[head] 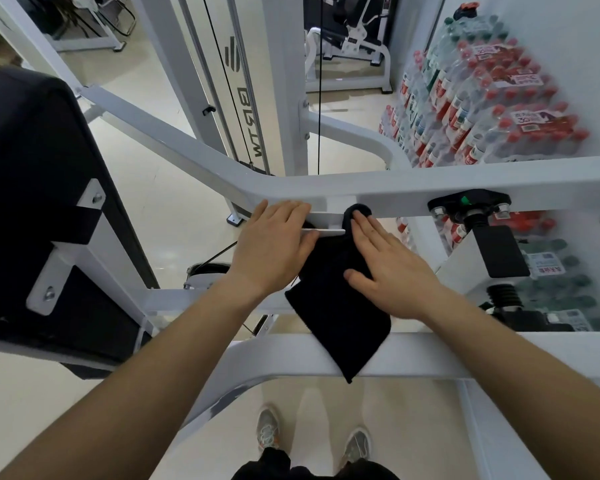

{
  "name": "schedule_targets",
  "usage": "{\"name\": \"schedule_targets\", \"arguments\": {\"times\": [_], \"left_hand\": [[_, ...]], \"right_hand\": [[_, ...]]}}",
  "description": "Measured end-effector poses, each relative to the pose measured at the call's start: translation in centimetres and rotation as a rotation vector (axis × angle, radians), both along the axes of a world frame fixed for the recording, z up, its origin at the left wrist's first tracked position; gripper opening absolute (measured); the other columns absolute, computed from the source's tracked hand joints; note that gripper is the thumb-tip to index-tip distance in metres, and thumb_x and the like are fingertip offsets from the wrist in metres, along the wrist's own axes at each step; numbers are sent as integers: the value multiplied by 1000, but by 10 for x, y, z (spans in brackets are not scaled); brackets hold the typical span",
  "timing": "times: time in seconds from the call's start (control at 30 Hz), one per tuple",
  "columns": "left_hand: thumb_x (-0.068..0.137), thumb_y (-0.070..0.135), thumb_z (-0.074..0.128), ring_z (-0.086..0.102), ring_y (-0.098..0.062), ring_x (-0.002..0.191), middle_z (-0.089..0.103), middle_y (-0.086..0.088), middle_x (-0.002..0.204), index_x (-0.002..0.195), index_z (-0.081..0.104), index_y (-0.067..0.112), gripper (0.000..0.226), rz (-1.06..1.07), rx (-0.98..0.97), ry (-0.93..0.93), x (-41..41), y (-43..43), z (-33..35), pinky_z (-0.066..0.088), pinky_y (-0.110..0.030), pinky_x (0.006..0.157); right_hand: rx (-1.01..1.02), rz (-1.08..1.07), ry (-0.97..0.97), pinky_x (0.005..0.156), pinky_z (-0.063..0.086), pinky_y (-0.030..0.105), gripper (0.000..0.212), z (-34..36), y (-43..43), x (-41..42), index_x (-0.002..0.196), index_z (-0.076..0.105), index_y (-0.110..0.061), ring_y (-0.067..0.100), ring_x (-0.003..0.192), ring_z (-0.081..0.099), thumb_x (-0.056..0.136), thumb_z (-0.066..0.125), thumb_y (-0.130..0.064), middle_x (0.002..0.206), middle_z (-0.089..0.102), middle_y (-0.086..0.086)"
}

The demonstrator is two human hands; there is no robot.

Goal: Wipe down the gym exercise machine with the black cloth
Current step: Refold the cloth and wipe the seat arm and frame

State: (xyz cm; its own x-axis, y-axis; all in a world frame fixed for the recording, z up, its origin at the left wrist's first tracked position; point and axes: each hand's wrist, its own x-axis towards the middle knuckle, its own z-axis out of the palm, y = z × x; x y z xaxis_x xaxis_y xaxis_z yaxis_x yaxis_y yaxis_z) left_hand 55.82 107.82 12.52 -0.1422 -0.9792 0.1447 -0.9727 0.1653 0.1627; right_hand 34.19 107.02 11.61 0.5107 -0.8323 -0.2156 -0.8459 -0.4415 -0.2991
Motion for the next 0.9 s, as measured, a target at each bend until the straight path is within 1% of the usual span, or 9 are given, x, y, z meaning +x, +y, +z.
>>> {"name": "schedule_targets", "arguments": {"times": [0.07,0.17,0.27,0.4,0.47,0.53,0.67,0.8,0.9], "left_hand": [[100,45,31,51,-25,129,61,-5,136,136,55,13,54,1,-23,30,0,0,-2,27,-44,118],[98,46,30,52,-23,129,62,-3,135,135,58,15,55,16,-18,66,1,-1,-2,27,-39,117],[99,44,35,52,-23,129,62,-3,135,134,58,15,51,20,-5,86,0,-2,1,28,-39,117],[100,38,47,51,-23,131,62,-3,135,134,59,15,42,25,-26,98,0,-1,1,28,-38,117],[100,37,47,52,-23,131,63,-3,135,133,59,15,42,32,-33,93,-2,0,2,29,-39,117],[101,37,46,50,-22,132,62,-3,136,134,58,16,42,31,-26,90,-3,1,3,27,-38,118],[103,34,48,46,-20,137,58,-2,141,137,57,17,40,32,-25,129,-2,2,3,23,-36,120],[103,32,47,44,-18,138,57,-1,143,138,56,18,39,40,-32,167,-3,3,4,19,-35,121],[104,32,45,41,-17,141,54,0,146,141,54,19,40,29,-19,173,-2,2,4,17,-34,121]], "right_hand": [[-3,47,10,126,4,36,81,2,-17,-3,160,-7,-18,10,153,-13,98,34,-52,167,-15,-5],[-35,78,49,126,5,37,87,5,-40,0,160,-3,-17,11,154,-11,86,19,-57,167,-12,-5],[-96,136,93,126,4,39,93,5,-57,0,160,-4,-18,10,153,-15,76,7,-58,167,-13,-5],[-138,178,140,126,2,38,89,4,-62,-3,159,-9,-18,11,152,-18,79,2,-55,166,-15,-5],[-155,150,144,126,-1,38,87,1,-58,-1,159,-8,-18,12,152,-17,80,0,-52,167,-14,-4],[-137,121,117,126,-3,37,85,1,-47,1,159,-5,-16,12,153,-16,82,2,-51,167,-12,-2],[-64,92,45,124,-6,31,79,0,-8,-5,160,-3,-16,11,153,-14,90,16,-48,167,-12,-1],[-69,46,50,126,1,38,83,-3,4,-1,160,-1,-18,14,154,-10,86,10,-52,168,-9,-1],[-73,10,38,126,3,41,78,-2,-11,4,160,-4,-21,14,154,-8,91,18,-49,168,-9,-1]]}}
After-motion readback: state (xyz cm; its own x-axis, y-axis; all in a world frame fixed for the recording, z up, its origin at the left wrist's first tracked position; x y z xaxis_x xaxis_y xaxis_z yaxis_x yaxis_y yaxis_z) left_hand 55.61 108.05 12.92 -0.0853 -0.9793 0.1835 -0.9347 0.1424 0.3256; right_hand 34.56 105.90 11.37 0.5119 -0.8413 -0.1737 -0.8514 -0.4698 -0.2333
